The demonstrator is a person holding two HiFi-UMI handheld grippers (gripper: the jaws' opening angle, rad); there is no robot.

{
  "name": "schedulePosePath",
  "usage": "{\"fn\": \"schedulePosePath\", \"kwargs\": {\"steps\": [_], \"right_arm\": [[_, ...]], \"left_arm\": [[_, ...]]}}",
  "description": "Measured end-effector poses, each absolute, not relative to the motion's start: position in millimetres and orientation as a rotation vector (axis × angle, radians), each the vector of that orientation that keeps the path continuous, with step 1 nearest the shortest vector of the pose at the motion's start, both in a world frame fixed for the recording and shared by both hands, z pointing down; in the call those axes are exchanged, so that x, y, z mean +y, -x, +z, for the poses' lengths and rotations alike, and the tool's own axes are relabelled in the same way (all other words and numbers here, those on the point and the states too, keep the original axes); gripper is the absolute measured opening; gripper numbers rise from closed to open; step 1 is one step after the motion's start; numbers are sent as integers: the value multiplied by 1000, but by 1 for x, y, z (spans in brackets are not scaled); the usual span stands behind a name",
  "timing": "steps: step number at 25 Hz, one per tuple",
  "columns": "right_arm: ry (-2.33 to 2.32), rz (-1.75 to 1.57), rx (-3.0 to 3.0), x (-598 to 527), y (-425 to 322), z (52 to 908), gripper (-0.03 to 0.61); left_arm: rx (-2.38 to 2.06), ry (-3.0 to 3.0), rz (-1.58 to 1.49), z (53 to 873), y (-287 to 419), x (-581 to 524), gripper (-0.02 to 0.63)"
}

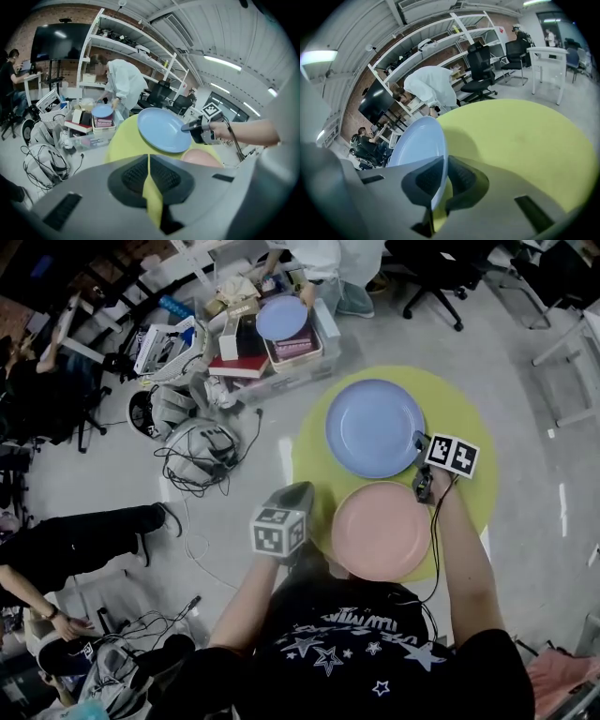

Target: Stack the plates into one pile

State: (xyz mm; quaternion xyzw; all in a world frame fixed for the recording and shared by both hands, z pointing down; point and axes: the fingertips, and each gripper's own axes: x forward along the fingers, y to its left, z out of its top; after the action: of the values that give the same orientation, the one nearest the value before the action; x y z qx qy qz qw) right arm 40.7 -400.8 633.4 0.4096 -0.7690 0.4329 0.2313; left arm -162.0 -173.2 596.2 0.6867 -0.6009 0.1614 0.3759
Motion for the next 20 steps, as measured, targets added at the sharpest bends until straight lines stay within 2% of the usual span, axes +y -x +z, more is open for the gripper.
{"fn": "schedulePosePath", "kwargs": {"steps": [20], "right_arm": [[-1339, 1211, -2215, -385, -64, 577, 26]], "left_arm": [[-1491, -1868, 402, 581, 179, -173, 25]]}}
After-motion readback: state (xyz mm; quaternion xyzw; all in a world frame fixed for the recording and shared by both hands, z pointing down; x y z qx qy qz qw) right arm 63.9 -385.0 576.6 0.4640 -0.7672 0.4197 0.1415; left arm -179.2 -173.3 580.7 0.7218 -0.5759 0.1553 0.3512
